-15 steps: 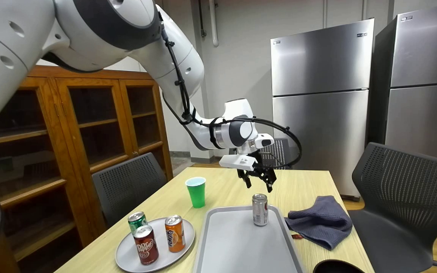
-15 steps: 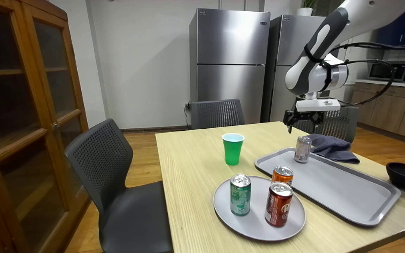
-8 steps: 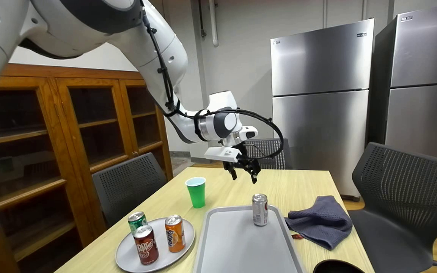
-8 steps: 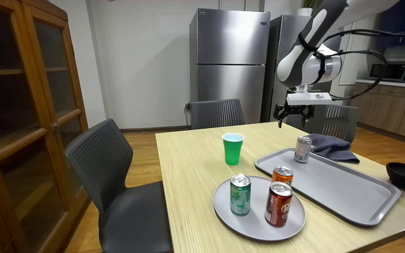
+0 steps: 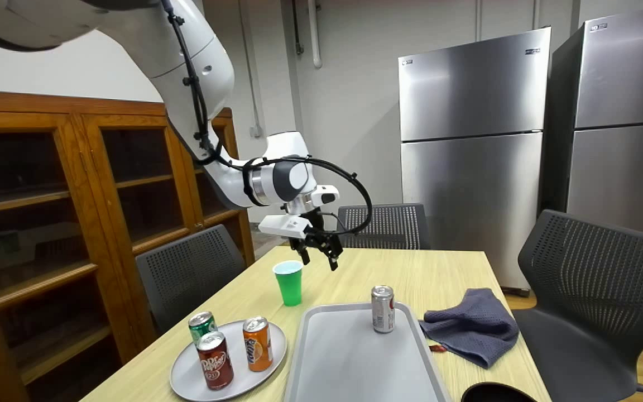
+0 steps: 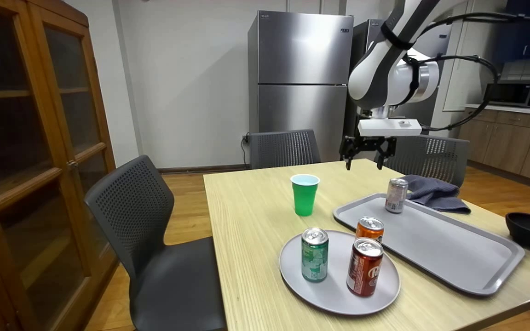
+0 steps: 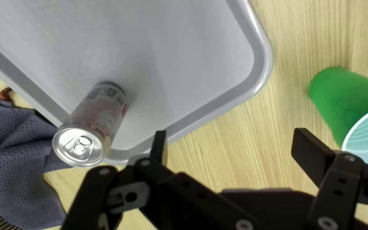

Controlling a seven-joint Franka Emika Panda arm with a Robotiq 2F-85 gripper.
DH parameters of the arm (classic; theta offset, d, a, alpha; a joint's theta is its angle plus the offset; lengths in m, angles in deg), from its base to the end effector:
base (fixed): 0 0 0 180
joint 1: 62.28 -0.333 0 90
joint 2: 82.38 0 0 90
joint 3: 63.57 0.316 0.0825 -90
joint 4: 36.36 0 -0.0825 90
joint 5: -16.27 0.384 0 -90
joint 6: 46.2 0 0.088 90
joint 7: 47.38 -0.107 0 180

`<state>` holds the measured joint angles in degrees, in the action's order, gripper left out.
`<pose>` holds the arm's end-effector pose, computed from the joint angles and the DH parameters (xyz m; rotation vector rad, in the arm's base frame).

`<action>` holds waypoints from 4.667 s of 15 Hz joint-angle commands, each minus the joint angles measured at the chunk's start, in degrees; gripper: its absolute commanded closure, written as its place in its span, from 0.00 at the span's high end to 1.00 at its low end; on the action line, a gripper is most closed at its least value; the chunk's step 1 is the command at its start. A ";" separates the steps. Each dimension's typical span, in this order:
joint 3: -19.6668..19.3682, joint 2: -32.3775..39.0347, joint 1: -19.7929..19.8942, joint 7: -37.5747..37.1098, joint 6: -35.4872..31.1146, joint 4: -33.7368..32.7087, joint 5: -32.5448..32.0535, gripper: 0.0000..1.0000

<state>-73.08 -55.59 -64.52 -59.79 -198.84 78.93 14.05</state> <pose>0.6194 -0.0738 0.2402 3.0113 -0.4337 0.2953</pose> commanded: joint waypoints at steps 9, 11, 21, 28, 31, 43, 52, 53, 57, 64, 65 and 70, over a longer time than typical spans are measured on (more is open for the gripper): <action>5.52 -10.46 -1.82 -0.36 -3.10 19.84 0.85 1.00; 6.46 -10.93 -1.79 -0.14 -2.99 21.55 1.11 1.00; 8.07 -10.54 -1.87 0.83 -2.01 23.93 0.44 1.00; 8.34 -9.61 -1.55 2.52 -0.65 23.56 0.43 1.00; 8.27 -9.13 -1.47 3.16 -0.15 23.26 0.33 1.00; 7.43 -8.72 -1.72 3.13 1.72 21.87 -0.86 0.38; 5.50 -10.05 0.36 5.26 1.28 17.01 -0.82 0.38; 5.24 -9.71 0.82 5.85 1.21 16.19 -0.75 0.38; 4.47 -6.74 3.32 9.00 1.28 11.24 -0.27 0.38; 4.93 1.28 7.56 13.82 3.27 0.45 0.67 0.38; 5.05 2.61 7.96 14.37 3.89 -1.19 0.71 0.38; 5.36 7.62 8.62 16.05 6.64 -7.28 0.30 0.38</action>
<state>-68.84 -50.64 -57.04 -46.13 -195.89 76.76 14.04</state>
